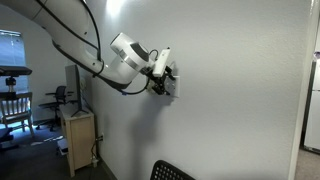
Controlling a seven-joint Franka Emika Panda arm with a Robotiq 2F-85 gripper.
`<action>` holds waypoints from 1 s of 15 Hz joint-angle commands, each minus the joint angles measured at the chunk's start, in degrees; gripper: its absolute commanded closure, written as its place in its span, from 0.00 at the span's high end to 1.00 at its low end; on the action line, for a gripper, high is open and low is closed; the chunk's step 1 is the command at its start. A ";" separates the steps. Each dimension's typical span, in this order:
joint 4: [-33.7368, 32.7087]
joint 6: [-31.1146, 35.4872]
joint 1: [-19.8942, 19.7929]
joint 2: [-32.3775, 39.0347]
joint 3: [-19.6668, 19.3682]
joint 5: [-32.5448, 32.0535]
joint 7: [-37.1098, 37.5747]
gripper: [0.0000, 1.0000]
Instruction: Turn on both buttons on the switch and then turn off the first button
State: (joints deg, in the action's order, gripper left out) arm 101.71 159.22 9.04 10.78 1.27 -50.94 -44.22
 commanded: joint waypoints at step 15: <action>2.12 -1.68 -2.94 -1.57 1.73 -0.53 0.88 1.00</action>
State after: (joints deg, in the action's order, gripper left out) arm 104.15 158.61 6.83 9.73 2.21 -50.74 -42.95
